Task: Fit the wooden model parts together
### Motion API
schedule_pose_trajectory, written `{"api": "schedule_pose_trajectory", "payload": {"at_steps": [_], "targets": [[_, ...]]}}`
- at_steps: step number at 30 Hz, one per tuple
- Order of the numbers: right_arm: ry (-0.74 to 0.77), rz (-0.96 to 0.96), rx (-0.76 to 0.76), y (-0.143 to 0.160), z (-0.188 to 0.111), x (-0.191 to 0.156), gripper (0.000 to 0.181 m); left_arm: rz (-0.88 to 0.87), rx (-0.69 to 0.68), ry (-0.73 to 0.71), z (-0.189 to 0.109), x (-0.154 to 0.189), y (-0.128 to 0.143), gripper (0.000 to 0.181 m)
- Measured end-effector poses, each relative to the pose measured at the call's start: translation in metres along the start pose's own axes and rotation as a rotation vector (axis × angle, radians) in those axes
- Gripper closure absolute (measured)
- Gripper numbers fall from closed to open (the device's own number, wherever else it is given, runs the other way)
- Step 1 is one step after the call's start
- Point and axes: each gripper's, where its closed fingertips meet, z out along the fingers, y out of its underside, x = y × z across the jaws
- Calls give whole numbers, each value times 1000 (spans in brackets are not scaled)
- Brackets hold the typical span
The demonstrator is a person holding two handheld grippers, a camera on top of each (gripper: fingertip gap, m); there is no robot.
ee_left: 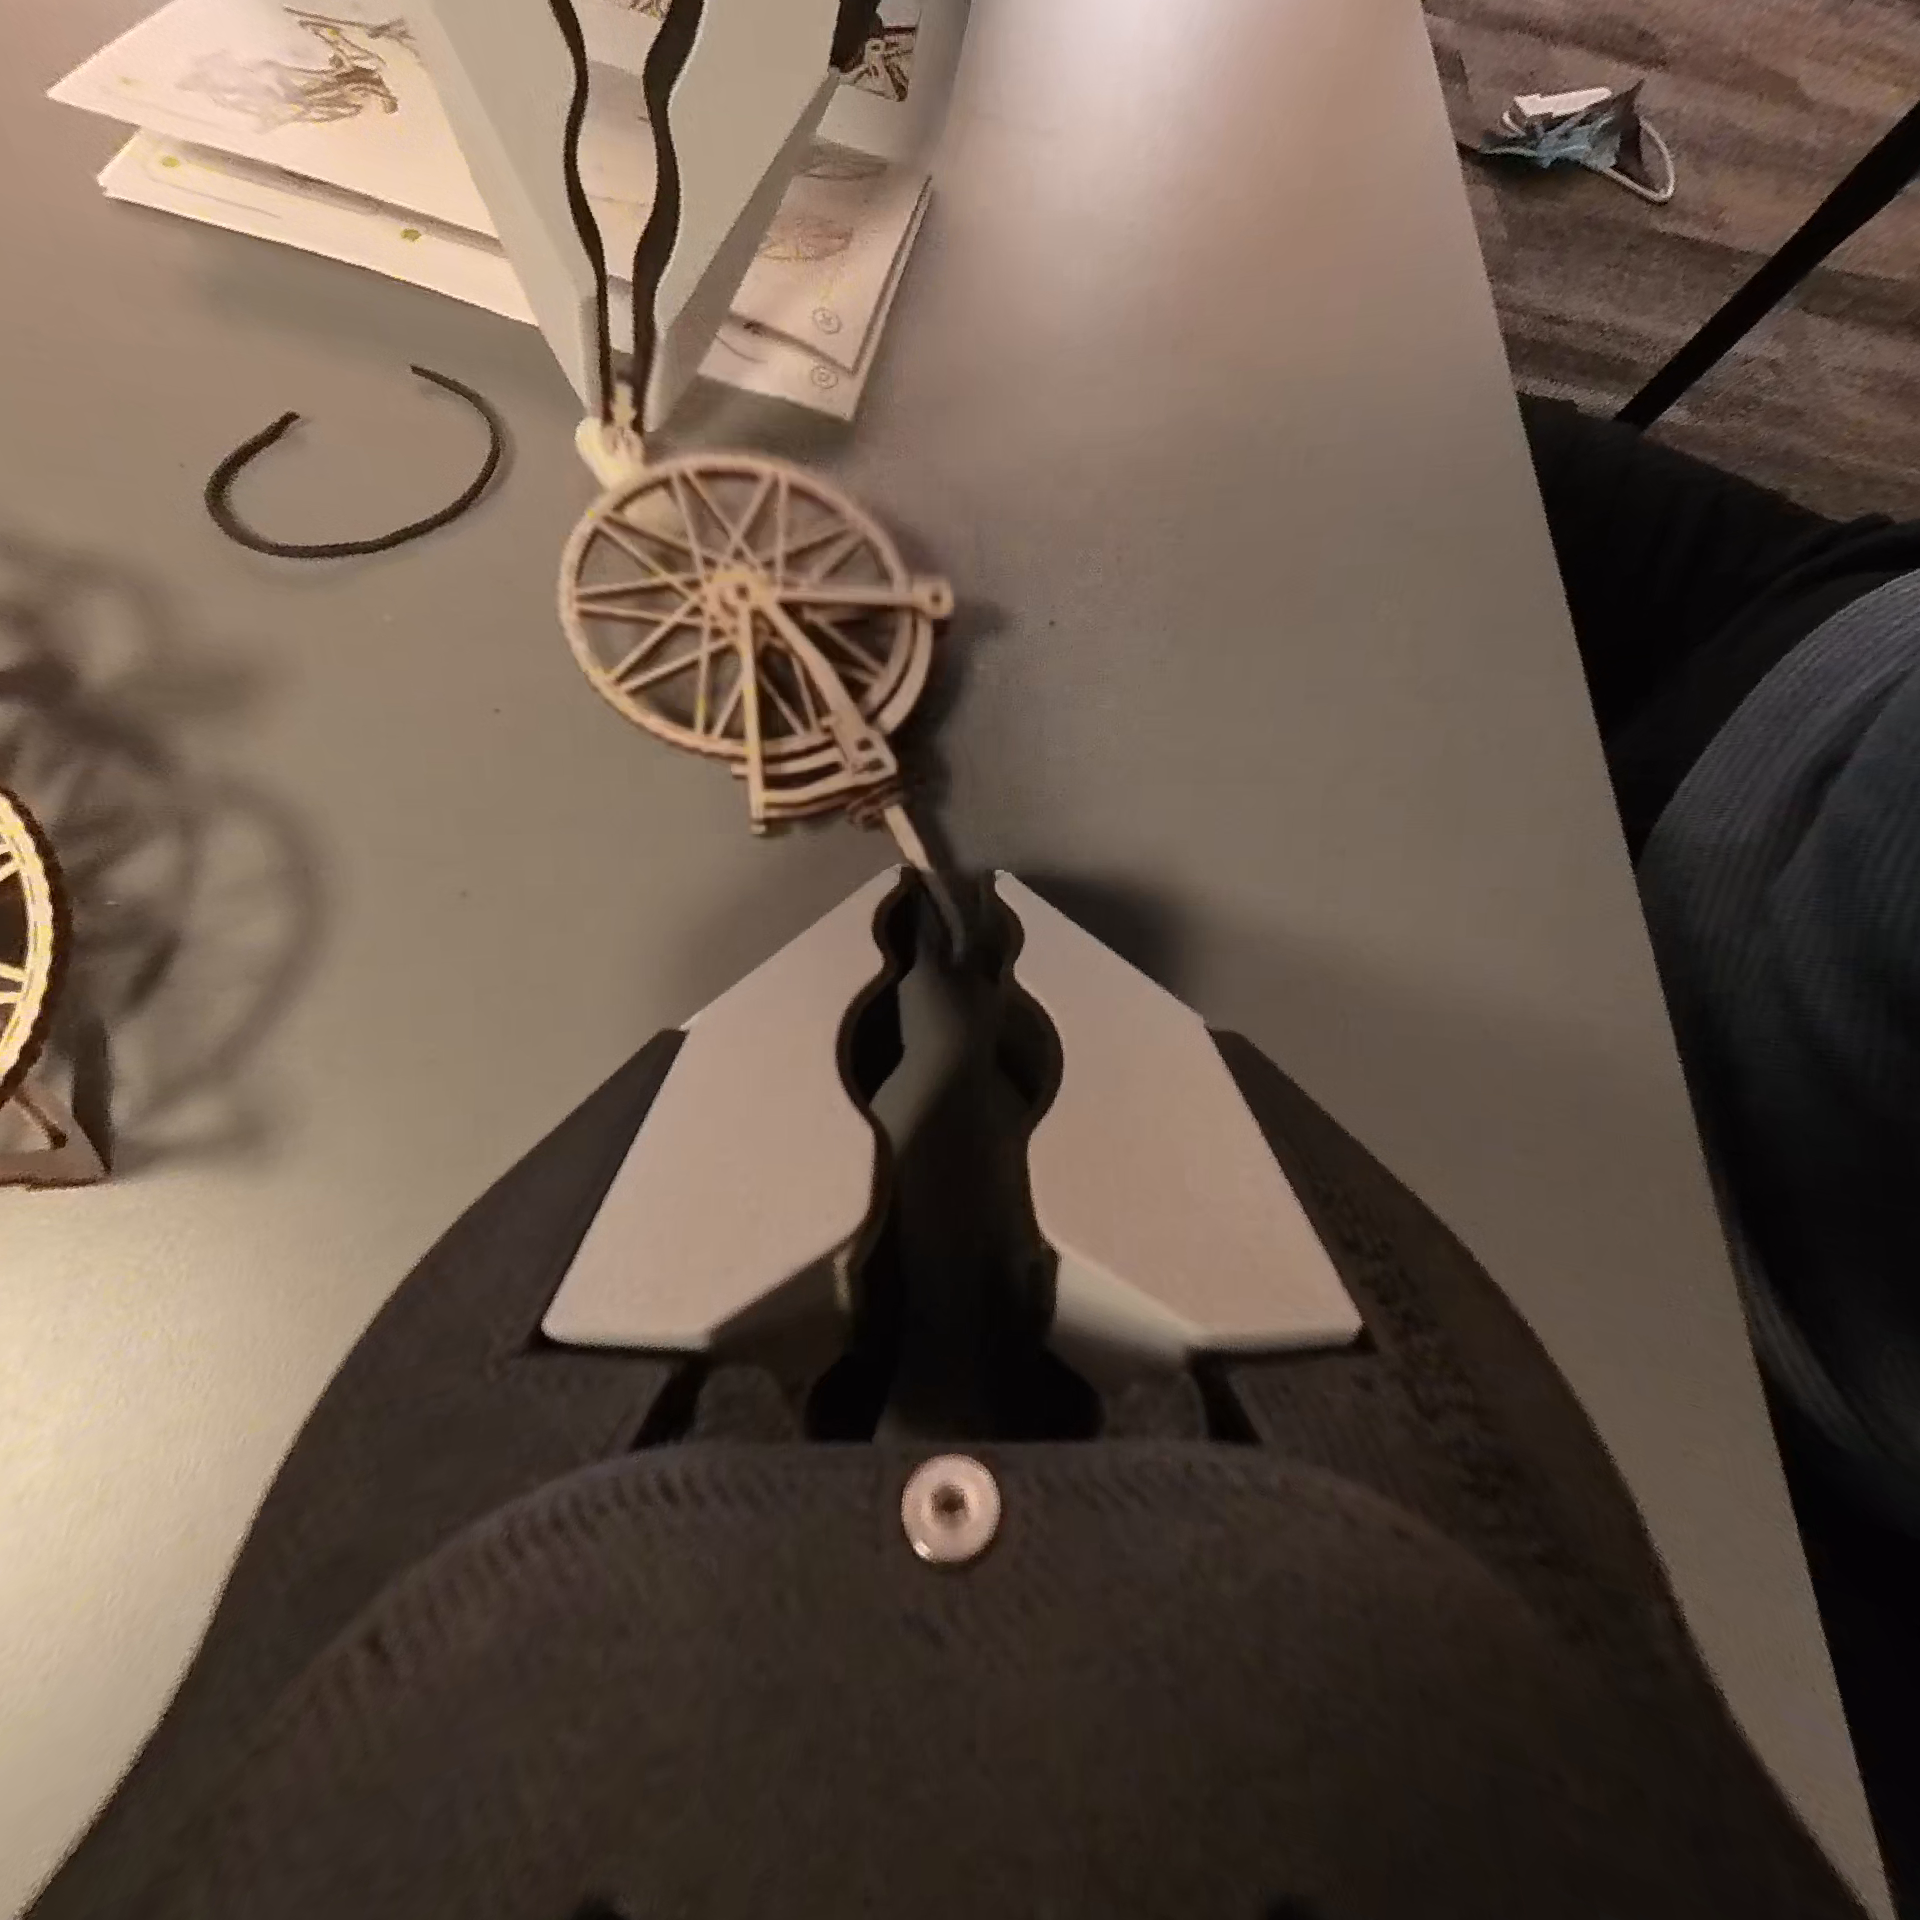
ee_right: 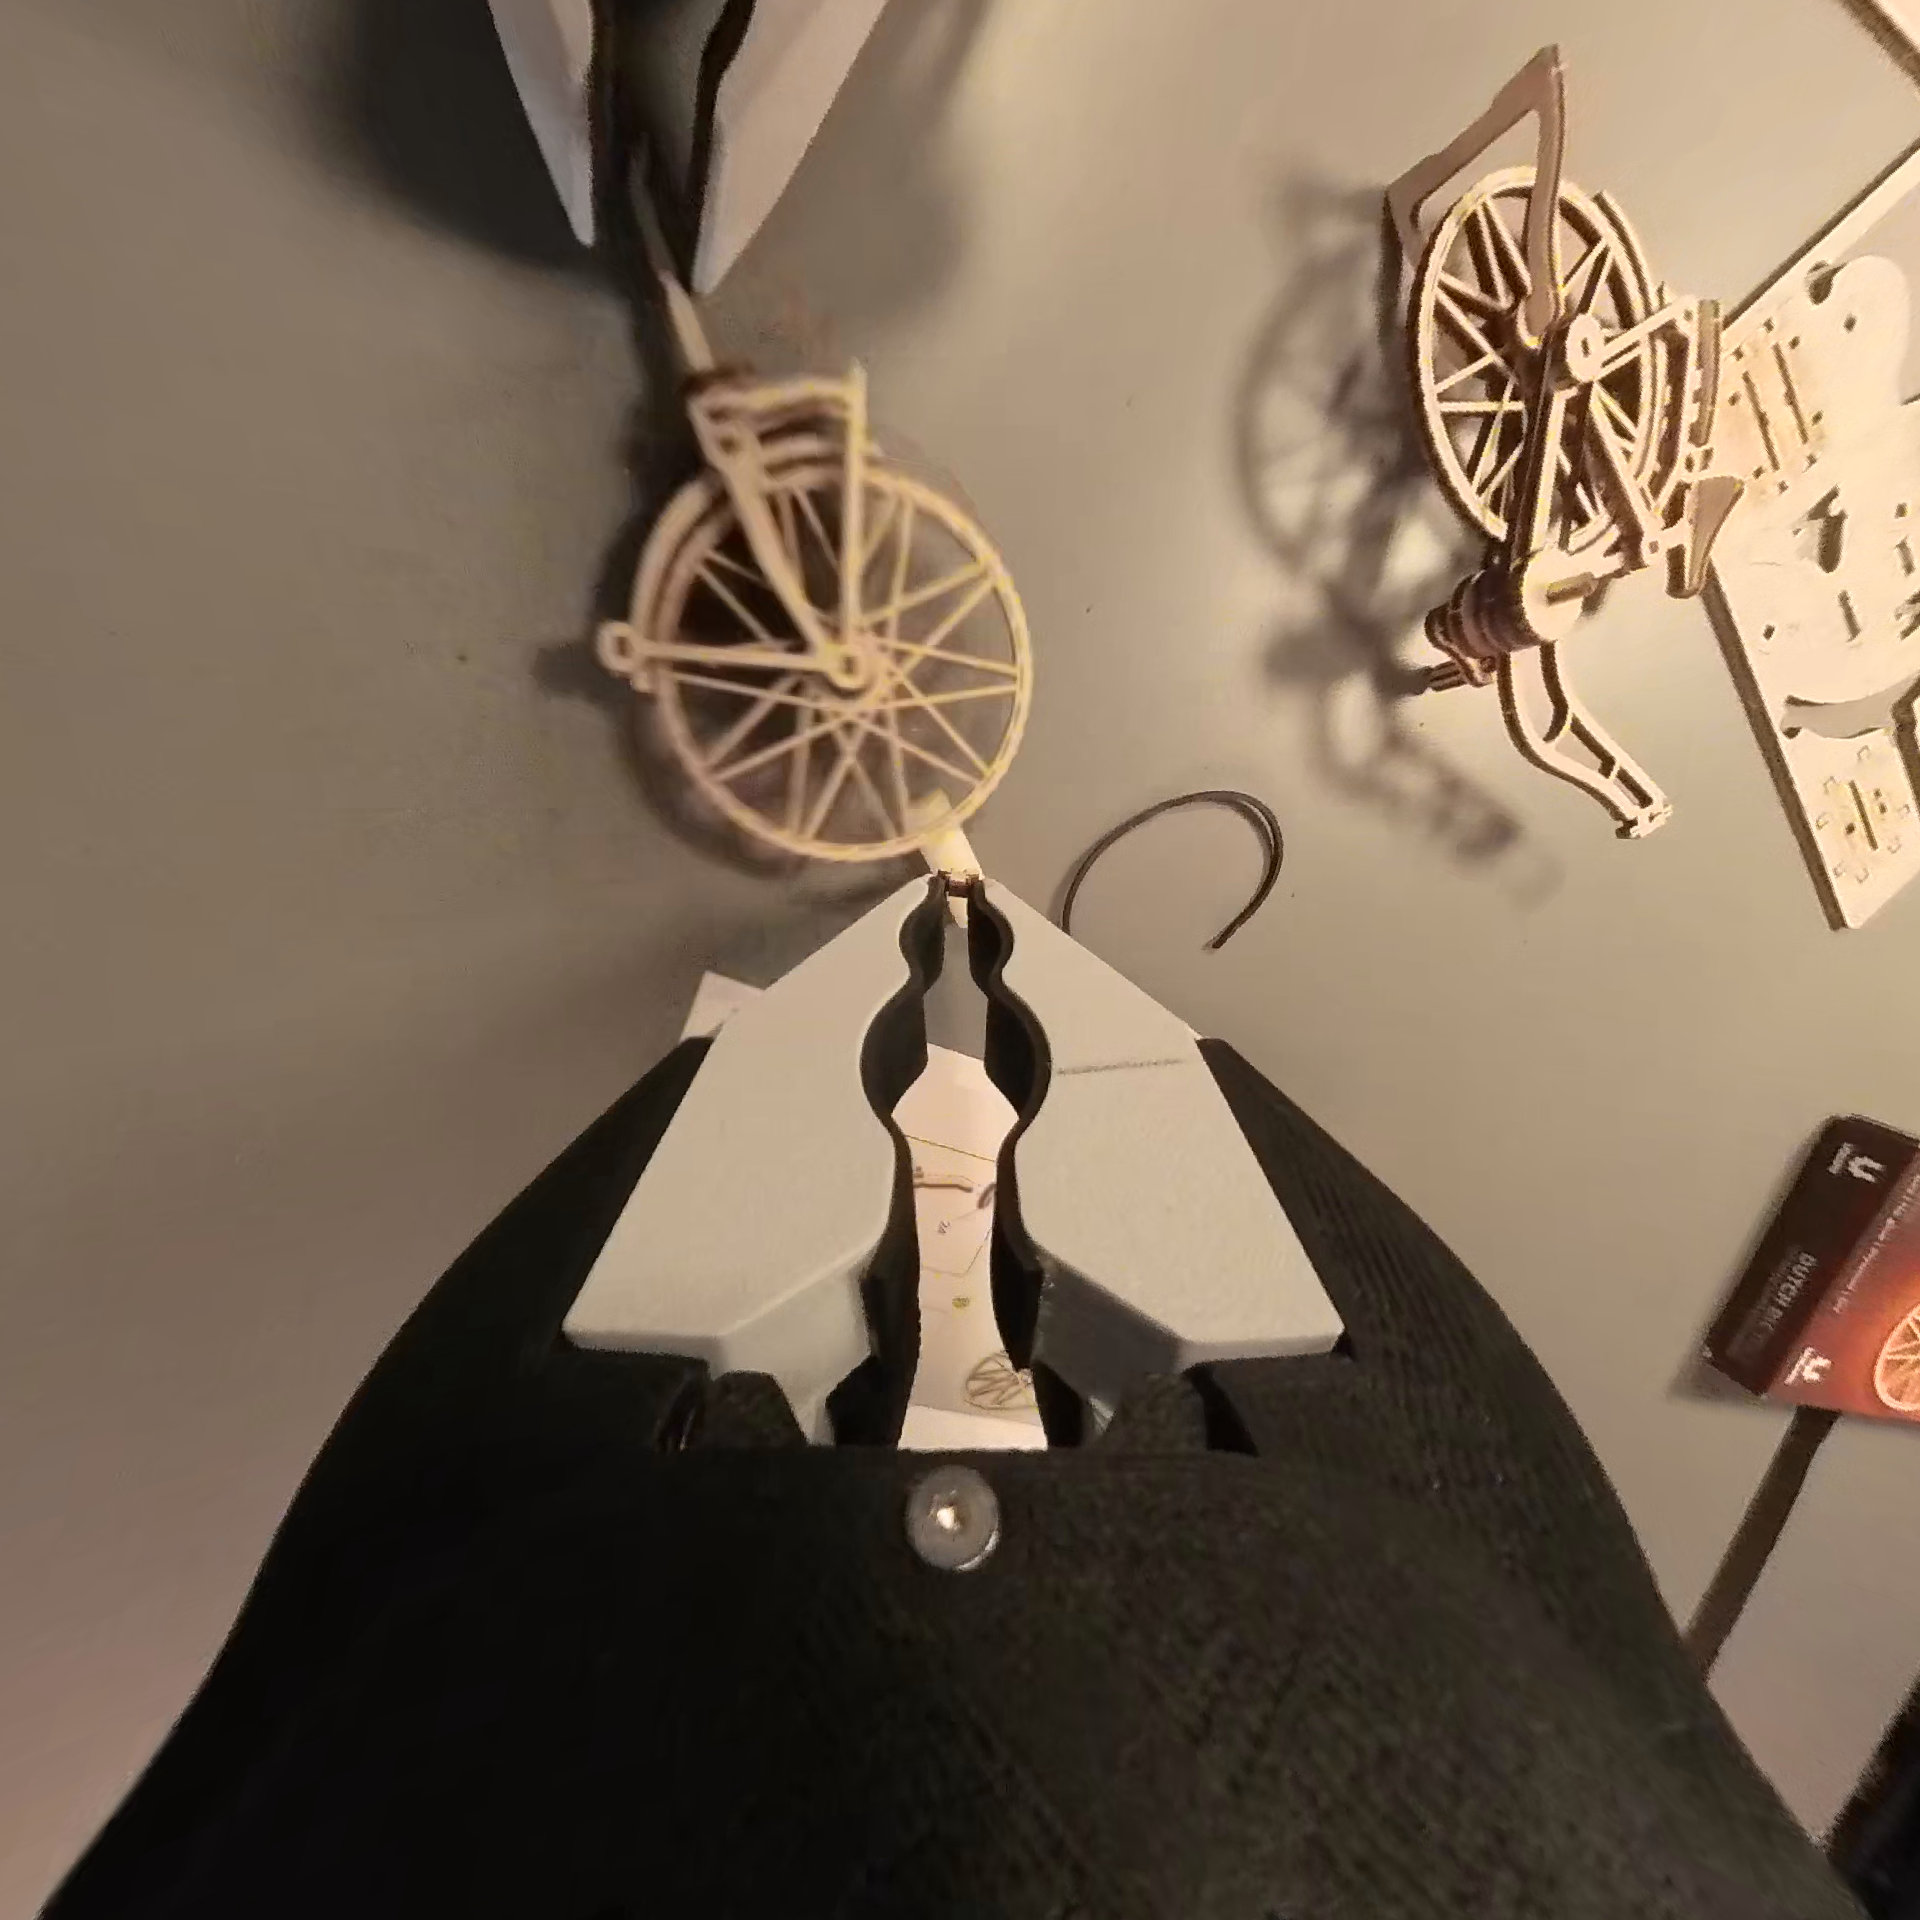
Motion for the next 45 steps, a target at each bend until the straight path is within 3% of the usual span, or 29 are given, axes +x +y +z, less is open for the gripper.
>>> {"api": "schedule_pose_trajectory", "payload": {"at_steps": [6,11,14,18,27,34,37,41,45], "targets": [[20,42,8,-3,-8,0,180,-4,0,-26,0,-2,0,165],[173,168,240,-29,-37,-2,180,-15,-25,-125,0,-2,-3,136],[270,208,384,-57,-43,-17,180,-2,-67,-195,3,-4,0,142],[417,209,412,-73,-34,-40,180,-23,-68,-217,2,-6,0,156],[777,80,306,-68,-36,-58,180,-22,-78,-202,1,-5,2,172],[895,201,328,-43,-57,-70,180,2,-81,-202,-4,-7,-1,179],[930,233,337,-33,-71,-75,180,-6,-45,-247,-16,-16,-11,179],[954,261,366,-23,-88,-78,180,-94,-26,-196,-37,-13,-26,179],[988,270,399,-17,-104,-75,180,-105,-234,-195,-76,-13,-34,179]]}}
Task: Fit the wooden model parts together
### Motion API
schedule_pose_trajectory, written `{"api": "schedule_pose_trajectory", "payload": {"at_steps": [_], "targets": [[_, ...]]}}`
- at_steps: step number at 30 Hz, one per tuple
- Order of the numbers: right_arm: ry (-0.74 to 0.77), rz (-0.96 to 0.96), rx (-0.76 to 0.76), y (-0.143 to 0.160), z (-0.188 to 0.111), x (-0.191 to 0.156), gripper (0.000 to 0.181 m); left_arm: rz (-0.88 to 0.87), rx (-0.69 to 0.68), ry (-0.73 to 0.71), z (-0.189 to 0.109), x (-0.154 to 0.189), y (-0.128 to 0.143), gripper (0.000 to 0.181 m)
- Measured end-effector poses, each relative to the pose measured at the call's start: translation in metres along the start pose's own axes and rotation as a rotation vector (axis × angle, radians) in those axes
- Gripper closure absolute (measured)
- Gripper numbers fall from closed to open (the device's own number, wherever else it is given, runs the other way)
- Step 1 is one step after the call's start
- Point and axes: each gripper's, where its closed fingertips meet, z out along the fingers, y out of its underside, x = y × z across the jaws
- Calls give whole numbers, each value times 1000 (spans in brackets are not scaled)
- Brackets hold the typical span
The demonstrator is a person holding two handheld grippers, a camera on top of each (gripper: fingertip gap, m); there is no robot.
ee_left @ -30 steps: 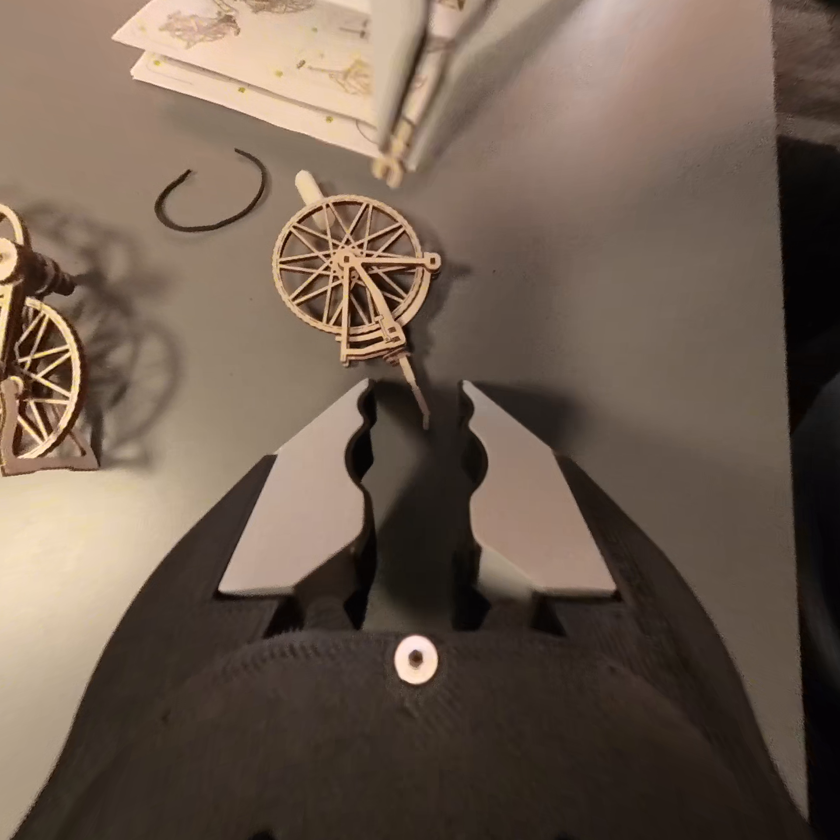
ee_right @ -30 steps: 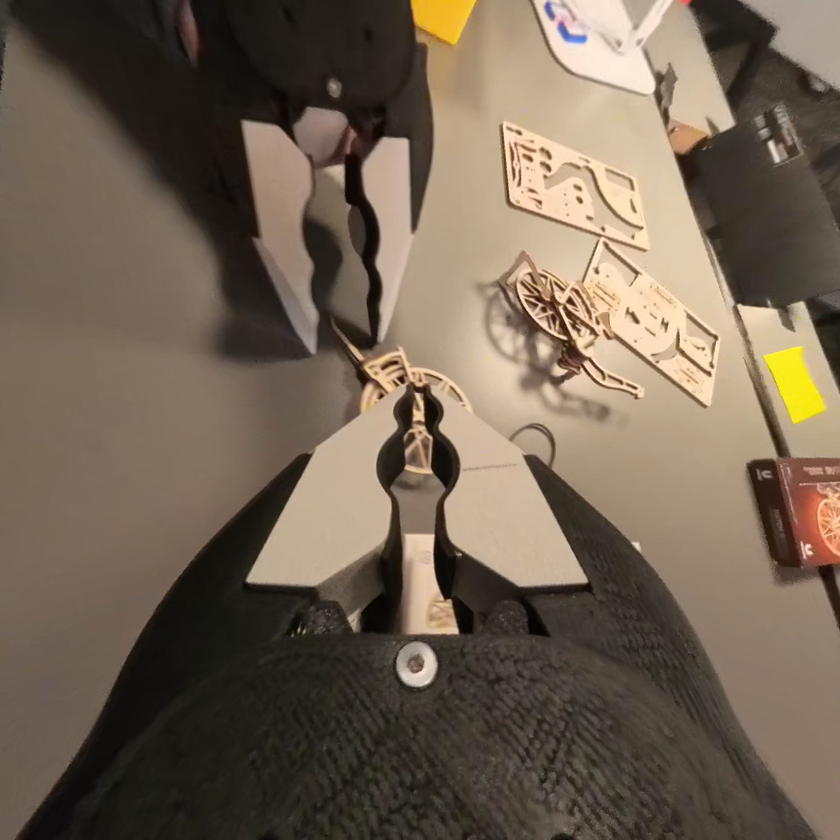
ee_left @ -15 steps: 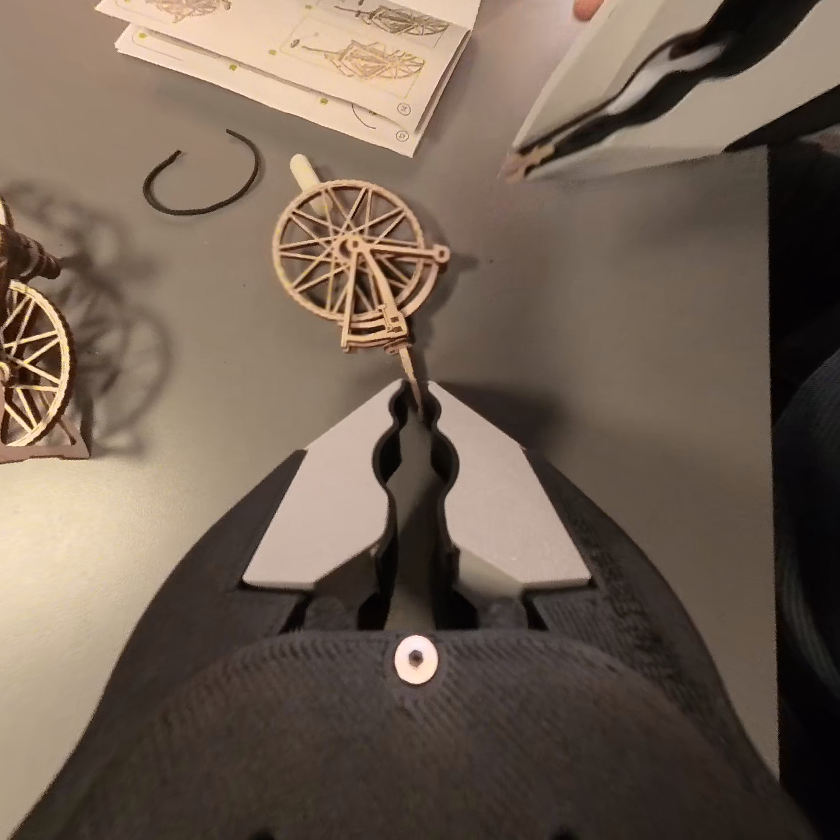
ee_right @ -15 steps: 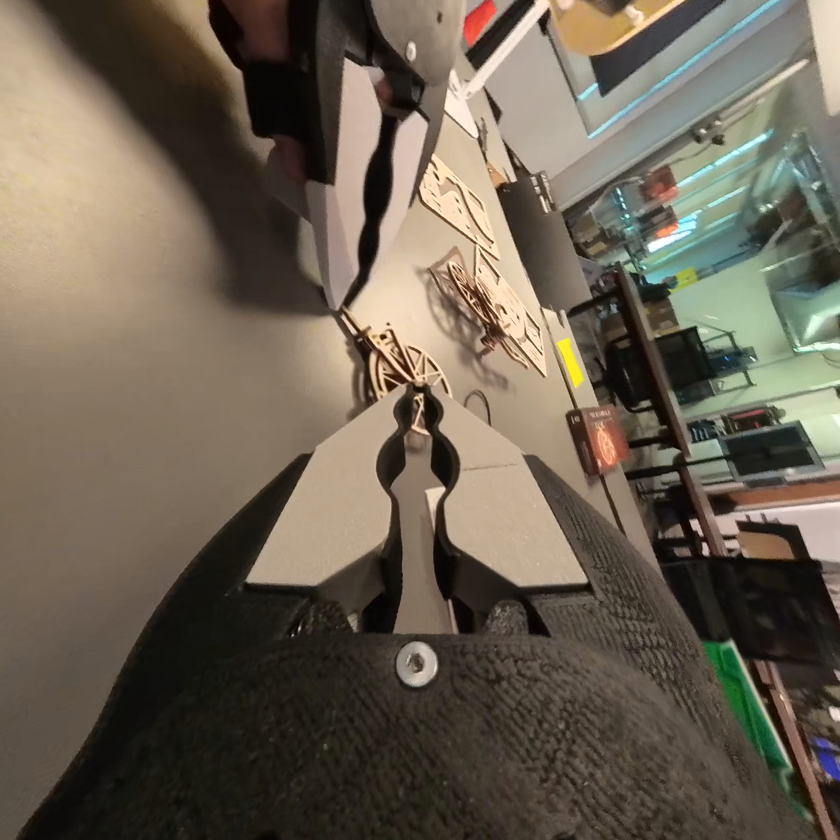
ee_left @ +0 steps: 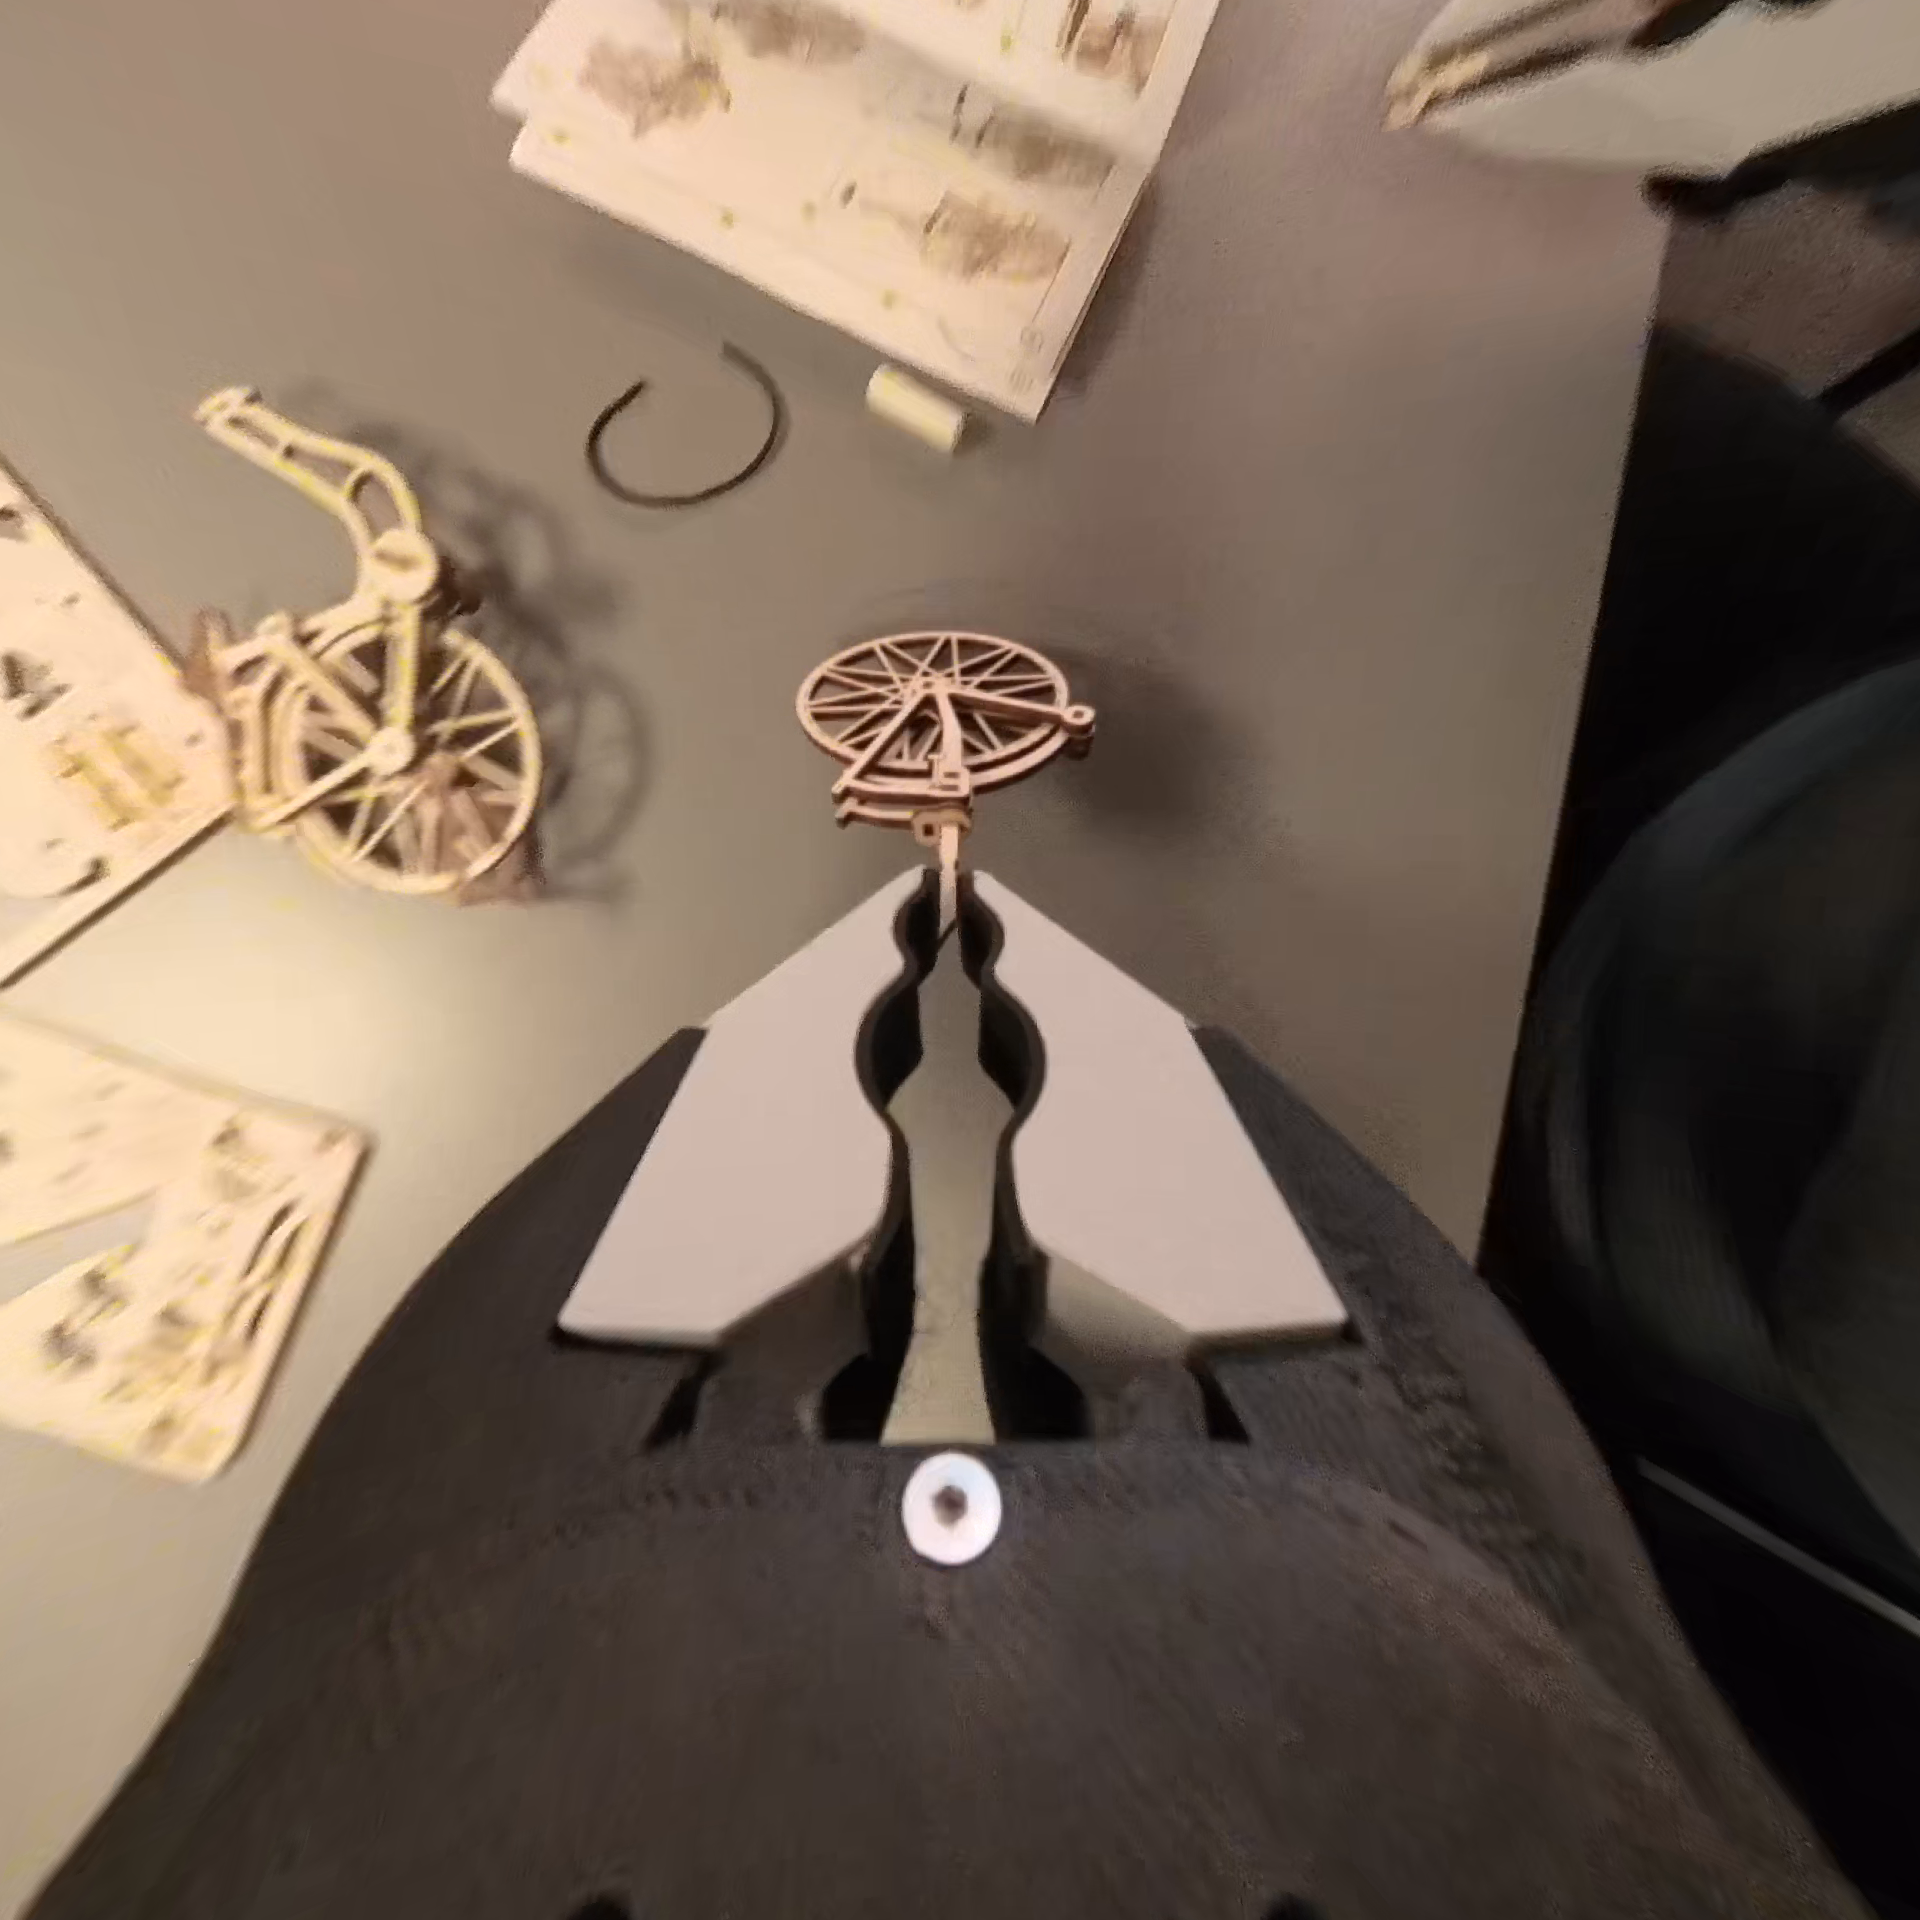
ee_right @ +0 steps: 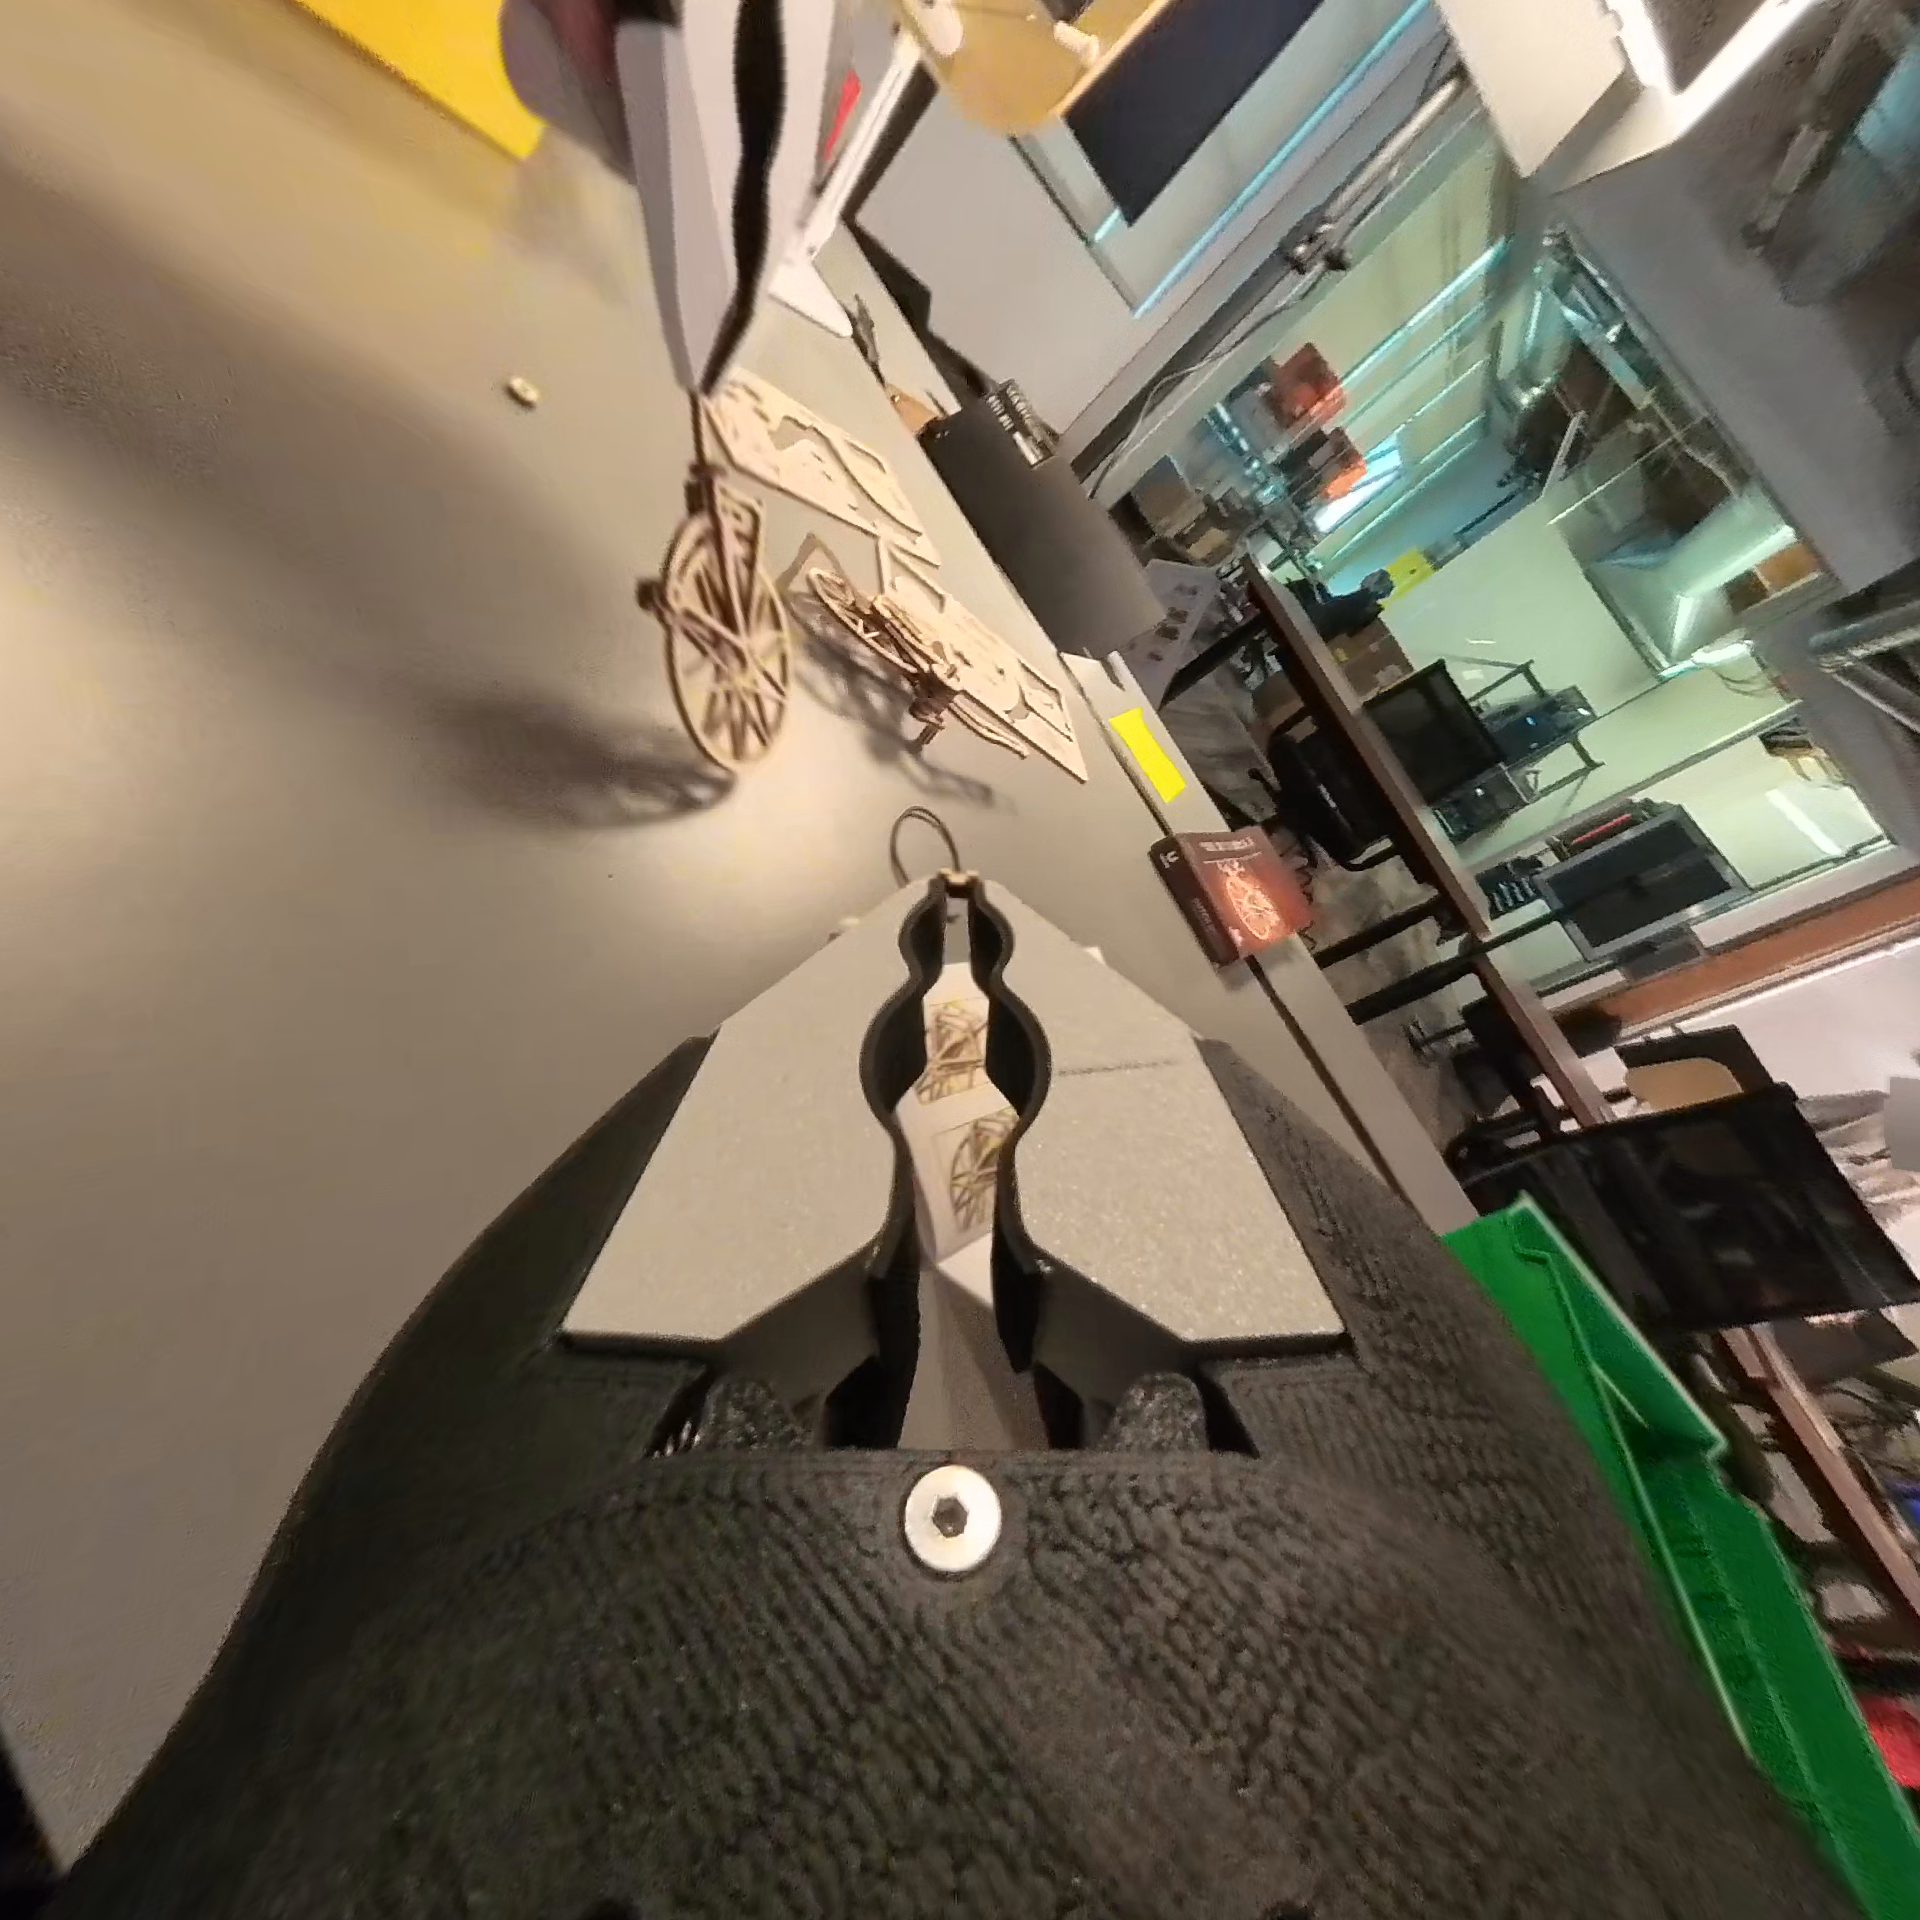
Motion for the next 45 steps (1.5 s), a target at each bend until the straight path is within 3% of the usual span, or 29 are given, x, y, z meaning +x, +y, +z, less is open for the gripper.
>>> {"api": "schedule_pose_trajectory", "payload": {"at_steps": [5,7,13,17,23,29,33,37,41,45], "targets": [[45,83,91,-10,1,26,180,10,-471,-149,-54,-27,-6,179],[63,121,132,-16,2,36,180,22,-623,-95,-58,-20,-16,179],[86,183,180,-18,-7,50,180,23,-1175,183,-39,11,-17,179],[115,213,164,-4,-28,53,180,-18,-1292,296,11,26,-33,179],[164,251,92,28,-71,57,180,-79,-1053,432,96,46,-73,155],[111,342,71,39,-84,41,180,-49,-572,451,100,42,-101,151],[43,381,83,33,-76,23,180,14,-284,459,90,44,-86,149],[-29,399,94,25,-57,6,180,3,-139,391,92,46,-65,145],[-94,407,94,13,-40,-10,180,-19,-44,222,92,44,-51,133],[-170,398,69,7,-27,-26,180,-122,-58,176,93,44,-26,124]]}}
